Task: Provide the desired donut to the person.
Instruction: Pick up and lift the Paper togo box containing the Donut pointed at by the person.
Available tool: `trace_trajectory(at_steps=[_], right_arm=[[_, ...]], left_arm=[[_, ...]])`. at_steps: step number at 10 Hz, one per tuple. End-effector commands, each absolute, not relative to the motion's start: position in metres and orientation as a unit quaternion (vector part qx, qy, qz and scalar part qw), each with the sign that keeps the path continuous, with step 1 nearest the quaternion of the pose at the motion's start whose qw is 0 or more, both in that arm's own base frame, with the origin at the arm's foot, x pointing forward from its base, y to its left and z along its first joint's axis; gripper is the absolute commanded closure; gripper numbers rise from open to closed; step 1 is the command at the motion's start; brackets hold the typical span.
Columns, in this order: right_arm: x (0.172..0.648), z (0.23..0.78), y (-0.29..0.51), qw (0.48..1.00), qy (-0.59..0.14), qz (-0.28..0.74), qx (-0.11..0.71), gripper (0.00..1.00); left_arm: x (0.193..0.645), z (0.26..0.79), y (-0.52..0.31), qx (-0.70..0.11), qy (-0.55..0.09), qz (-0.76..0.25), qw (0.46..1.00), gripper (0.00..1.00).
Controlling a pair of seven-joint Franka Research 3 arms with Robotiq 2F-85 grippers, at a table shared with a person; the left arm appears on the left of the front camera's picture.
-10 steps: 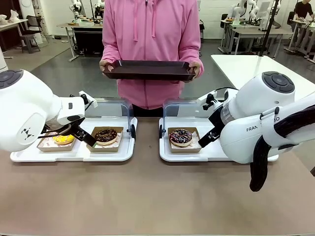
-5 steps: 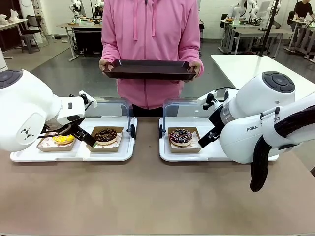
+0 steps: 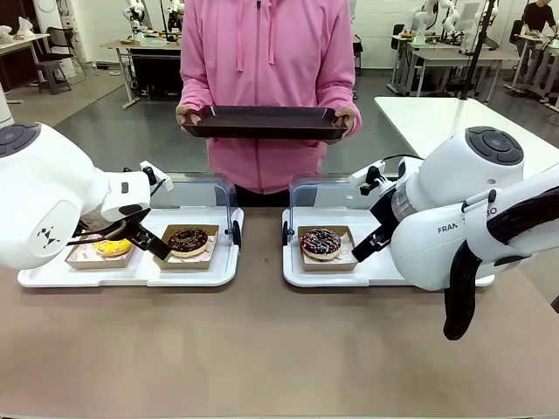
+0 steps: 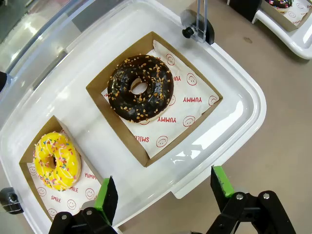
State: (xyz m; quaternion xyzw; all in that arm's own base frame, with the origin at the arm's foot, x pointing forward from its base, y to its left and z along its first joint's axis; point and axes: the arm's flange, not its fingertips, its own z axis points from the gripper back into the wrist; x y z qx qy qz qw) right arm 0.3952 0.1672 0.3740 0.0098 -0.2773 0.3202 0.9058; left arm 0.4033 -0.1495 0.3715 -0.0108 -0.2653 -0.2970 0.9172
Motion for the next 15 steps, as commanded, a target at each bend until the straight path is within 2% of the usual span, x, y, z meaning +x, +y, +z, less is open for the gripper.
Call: trace_trajectory(at_steps=[1, 2, 3, 5, 8, 10, 15], right_arm=[[0.395, 0.374, 0.167, 0.906, -0.277, 0.320, 0.010, 0.00], [0.395, 0.374, 0.167, 0.906, -0.277, 0.320, 0.010, 0.00], [0.375, 0.397, 0.154, 0.895, -0.248, 0.366, 0.058, 0.00], [0.330, 0.456, 0.118, 0.857, -0.241, 0.440, 0.117, 0.00], [0.292, 0.485, 0.061, 0.815, -0.264, 0.496, 0.144, 0.00], [0.256, 0.501, 0.023, 0.804, -0.325, 0.476, 0.148, 0.00], [0.231, 0.508, -0.025, 0.810, -0.361, 0.439, 0.144, 0.00]], left_arm=[[0.403, 0.372, -0.149, -0.011, -0.265, -0.297, 0.917, 0.00], [0.395, 0.382, -0.147, -0.024, -0.263, -0.338, 0.903, 0.00], [0.379, 0.404, -0.136, -0.044, -0.261, -0.360, 0.895, 0.00], [0.345, 0.448, -0.094, -0.111, -0.263, -0.396, 0.873, 0.00], [0.312, 0.458, -0.032, -0.149, -0.292, -0.413, 0.849, 0.00], [0.289, 0.466, 0.002, -0.178, -0.314, -0.394, 0.846, 0.00], [0.260, 0.471, 0.045, -0.183, -0.356, -0.353, 0.846, 0.00]])
